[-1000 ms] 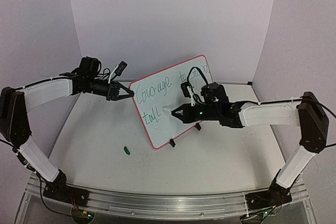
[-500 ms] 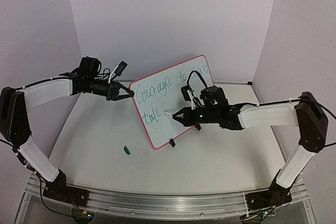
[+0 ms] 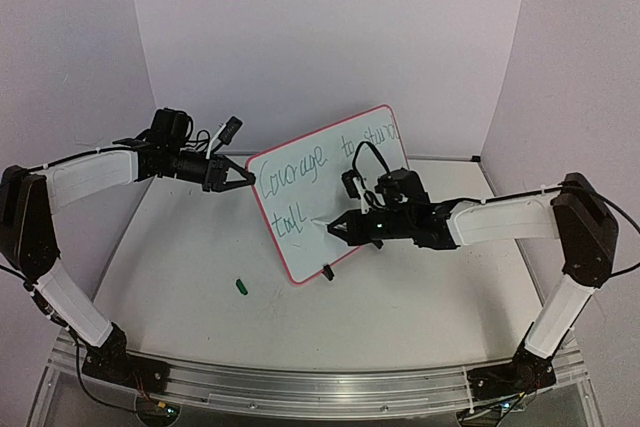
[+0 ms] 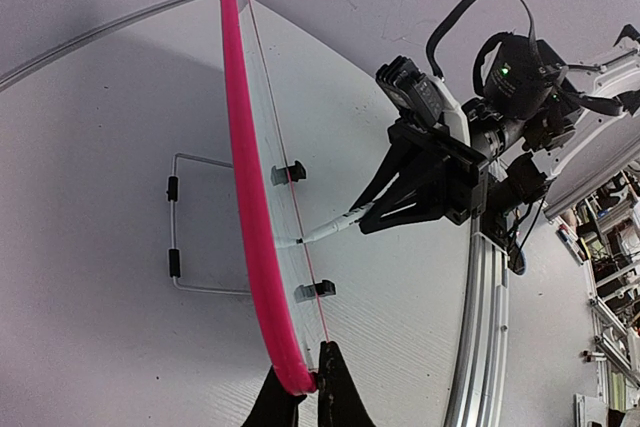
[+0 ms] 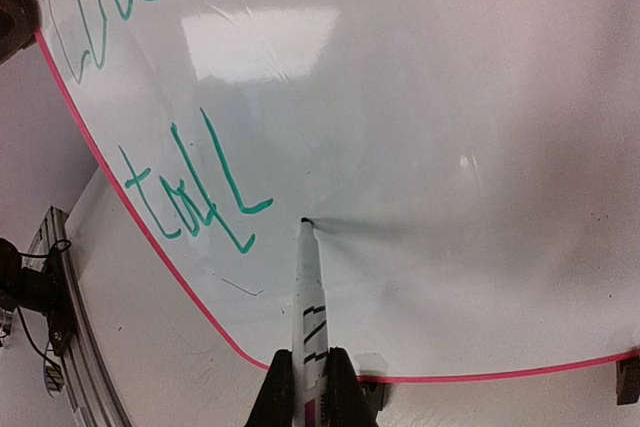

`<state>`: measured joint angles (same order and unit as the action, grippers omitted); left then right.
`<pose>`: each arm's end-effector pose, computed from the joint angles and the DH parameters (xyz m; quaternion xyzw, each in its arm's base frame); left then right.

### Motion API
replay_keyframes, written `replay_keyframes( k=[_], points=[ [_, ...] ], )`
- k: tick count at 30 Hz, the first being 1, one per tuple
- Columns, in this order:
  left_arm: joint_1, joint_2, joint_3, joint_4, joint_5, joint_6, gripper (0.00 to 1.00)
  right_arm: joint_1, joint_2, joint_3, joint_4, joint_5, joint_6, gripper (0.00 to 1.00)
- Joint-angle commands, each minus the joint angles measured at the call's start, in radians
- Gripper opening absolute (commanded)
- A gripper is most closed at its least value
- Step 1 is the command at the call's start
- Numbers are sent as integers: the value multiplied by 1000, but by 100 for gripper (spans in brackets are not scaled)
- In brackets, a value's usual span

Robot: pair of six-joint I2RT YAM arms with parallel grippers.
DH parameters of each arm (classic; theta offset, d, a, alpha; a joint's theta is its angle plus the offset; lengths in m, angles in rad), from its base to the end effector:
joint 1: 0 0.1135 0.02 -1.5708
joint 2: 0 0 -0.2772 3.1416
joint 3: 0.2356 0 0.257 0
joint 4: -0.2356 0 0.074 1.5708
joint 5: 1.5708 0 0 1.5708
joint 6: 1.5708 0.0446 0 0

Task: Write a sentence on the whiteboard
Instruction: Write on the whiteboard with the whiteboard, then put down the whiteboard on the whiteboard stand.

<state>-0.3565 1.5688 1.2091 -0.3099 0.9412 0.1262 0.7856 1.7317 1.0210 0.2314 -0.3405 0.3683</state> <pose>0.3183 -0.1570 0.2967 0.3835 0.7319 -0.4501 0.3387 0.2694 0.2905 0.2160 -0.2605 0.8059 0.4004 0.3498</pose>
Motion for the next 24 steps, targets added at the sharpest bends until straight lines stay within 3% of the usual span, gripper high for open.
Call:
replay_keyframes(
  k=[1,10,17,24],
  points=[
    [-32,-3,4,-53,-36,91,0,-5,23,38,20,19,3,0],
    [-32,-1,4,-53,-36,91,0,-5,1,28,20,18,-3,0],
    [-32,-5,6,-53,-36,87,0,-12,-132,-16,8,87,-25,0],
    [-31,-10,7,-56,-32,77,13,-57,-250,-73,-5,182,-38,0]
  ],
)
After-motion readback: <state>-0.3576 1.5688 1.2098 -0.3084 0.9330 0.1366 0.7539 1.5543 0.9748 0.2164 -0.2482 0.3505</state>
